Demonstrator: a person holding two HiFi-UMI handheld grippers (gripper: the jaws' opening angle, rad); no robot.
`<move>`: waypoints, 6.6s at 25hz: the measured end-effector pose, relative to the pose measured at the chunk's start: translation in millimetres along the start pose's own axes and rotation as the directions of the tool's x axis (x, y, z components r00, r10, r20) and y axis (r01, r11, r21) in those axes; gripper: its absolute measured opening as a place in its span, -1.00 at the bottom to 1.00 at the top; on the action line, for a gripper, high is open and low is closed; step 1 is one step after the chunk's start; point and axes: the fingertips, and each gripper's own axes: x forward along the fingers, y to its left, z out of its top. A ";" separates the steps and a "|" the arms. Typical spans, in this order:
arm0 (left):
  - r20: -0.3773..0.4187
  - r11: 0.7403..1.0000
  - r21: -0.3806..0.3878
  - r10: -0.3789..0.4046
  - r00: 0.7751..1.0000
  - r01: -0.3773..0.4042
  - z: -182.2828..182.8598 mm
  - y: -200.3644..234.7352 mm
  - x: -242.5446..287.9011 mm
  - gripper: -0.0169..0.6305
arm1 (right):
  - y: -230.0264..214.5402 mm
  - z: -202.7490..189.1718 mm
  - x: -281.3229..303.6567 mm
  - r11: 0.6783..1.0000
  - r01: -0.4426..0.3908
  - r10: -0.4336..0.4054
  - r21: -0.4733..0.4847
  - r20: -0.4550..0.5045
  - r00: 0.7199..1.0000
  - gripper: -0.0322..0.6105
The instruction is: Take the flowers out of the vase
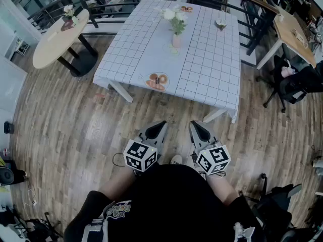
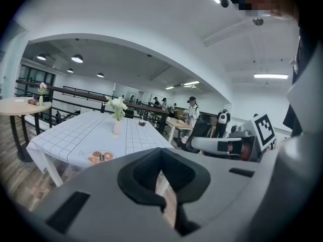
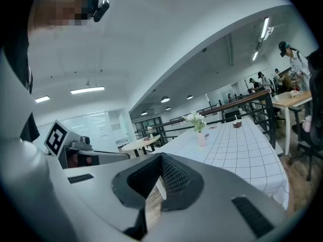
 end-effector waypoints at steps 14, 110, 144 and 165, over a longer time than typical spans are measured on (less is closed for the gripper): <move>0.008 0.999 -0.038 -0.019 1.000 0.019 -0.7 -5.2 7.6 -0.93 | -8.1 4.6 -4.0 1.000 -0.014 0.014 0.017 0.043 0.999 -0.85; -0.055 0.995 -0.020 -0.102 0.993 0.101 103.4 304.8 273.6 -0.92 | -186.9 97.7 343.3 0.989 0.148 -0.148 0.030 0.012 0.989 -0.85; -0.162 0.979 0.174 -0.080 0.984 0.108 73.5 344.7 491.3 -0.05 | -295.2 61.3 382.2 0.977 0.179 -0.172 0.117 -0.067 0.983 -0.85; -0.143 0.960 0.215 -0.150 0.978 0.179 70.7 345.8 498.3 -0.15 | -315.4 58.0 441.7 0.999 0.033 -0.031 0.014 -0.080 0.996 -0.60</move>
